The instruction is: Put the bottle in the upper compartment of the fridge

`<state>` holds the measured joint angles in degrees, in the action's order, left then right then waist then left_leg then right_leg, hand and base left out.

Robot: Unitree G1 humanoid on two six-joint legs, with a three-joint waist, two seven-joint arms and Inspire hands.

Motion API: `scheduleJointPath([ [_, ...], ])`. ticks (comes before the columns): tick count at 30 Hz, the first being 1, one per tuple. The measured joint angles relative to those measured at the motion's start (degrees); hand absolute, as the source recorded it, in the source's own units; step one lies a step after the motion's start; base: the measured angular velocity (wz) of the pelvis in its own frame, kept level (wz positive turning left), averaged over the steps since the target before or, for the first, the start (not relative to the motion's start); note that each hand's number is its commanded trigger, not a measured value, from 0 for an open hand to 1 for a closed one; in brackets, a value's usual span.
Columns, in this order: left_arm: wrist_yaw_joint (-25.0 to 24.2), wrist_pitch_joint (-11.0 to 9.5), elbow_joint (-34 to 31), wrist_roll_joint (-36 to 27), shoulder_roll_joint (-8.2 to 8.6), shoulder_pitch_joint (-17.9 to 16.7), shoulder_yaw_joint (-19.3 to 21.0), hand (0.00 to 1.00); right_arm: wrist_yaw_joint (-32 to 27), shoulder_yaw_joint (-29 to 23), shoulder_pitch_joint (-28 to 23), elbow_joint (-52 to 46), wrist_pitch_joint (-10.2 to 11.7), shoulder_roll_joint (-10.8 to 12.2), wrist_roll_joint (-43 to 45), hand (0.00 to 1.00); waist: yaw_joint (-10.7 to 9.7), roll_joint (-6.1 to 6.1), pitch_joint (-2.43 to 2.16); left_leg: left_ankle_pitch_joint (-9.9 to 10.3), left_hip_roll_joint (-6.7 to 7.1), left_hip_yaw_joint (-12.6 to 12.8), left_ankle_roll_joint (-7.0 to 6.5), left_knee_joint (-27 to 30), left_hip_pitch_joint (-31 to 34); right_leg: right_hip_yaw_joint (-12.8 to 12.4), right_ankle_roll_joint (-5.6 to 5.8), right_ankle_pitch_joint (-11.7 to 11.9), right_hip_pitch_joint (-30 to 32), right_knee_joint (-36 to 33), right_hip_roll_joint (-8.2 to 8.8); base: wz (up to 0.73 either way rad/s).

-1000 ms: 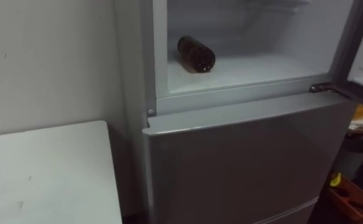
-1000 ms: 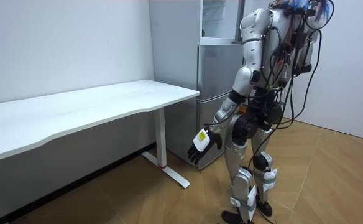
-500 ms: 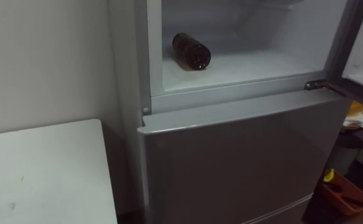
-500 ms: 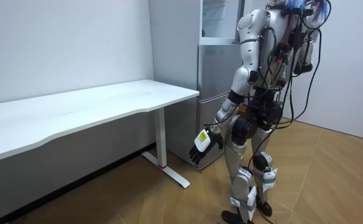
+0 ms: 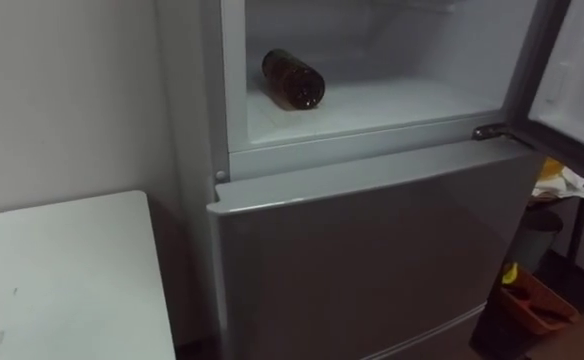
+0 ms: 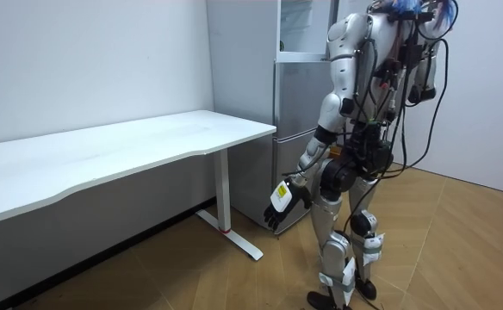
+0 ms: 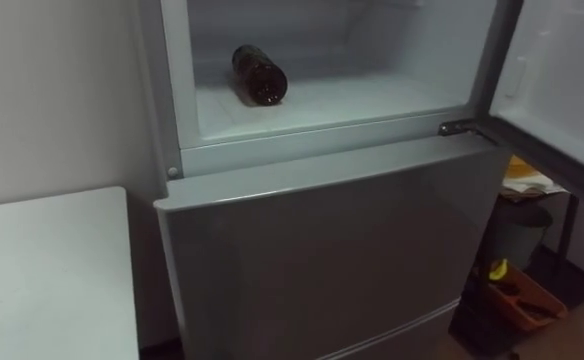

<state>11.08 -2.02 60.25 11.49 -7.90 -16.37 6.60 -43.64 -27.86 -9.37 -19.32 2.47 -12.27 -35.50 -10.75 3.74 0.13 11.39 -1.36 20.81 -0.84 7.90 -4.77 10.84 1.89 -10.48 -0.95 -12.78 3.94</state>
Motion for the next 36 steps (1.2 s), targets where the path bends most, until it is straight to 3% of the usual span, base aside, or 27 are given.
scheduleJointPath([
  [11,1.3,0.0,1.7,0.0,0.09,0.6,-0.2,0.00,1.4,4.7,-0.3,-1.9,-0.6,0.0,0.0,0.00,0.1,-0.02,-0.01,0.0,-0.12,1.3,0.00,0.1,0.0,-0.8,-0.14,0.1,0.9,-1.1,-0.02,-0.07],
  [17,2.5,-0.6,2.4,0.0,-0.12,1.4,-2.3,0.00,3.6,8.7,-0.3,-2.4,-0.6,0.0,1.1,0.00,0.2,-0.14,-0.08,0.0,-0.31,1.8,0.00,0.4,0.1,-1.2,-0.38,0.3,1.1,-0.9,-0.19,-0.05],
  [22,3.5,-1.3,4.0,0.0,-0.06,2.2,-3.5,0.00,3.6,10.5,-0.3,-3.0,-0.5,0.0,2.1,0.00,1.5,-0.64,-0.38,0.0,-0.42,1.7,0.00,0.6,0.1,-1.3,-0.43,0.6,0.8,-0.7,-0.33,0.00],
  [28,3.8,-1.7,5.2,-0.1,-0.09,2.6,-3.6,0.00,5.2,12.0,-0.3,-3.0,-0.5,0.0,2.3,0.00,3.0,-0.74,-0.43,0.0,-0.52,1.5,0.00,0.8,0.1,-1.2,-0.46,0.6,0.6,-0.6,-0.42,0.00],
  [36,3.8,-0.8,6.7,0.0,0.00,3.1,-4.7,0.00,8.2,15.5,-0.3,-3.4,-0.5,0.0,4.6,0.00,3.4,-1.10,-0.61,0.0,-0.61,0.9,0.02,0.9,0.1,-1.0,-0.43,0.8,-0.2,0.3,-0.63,0.04],
])
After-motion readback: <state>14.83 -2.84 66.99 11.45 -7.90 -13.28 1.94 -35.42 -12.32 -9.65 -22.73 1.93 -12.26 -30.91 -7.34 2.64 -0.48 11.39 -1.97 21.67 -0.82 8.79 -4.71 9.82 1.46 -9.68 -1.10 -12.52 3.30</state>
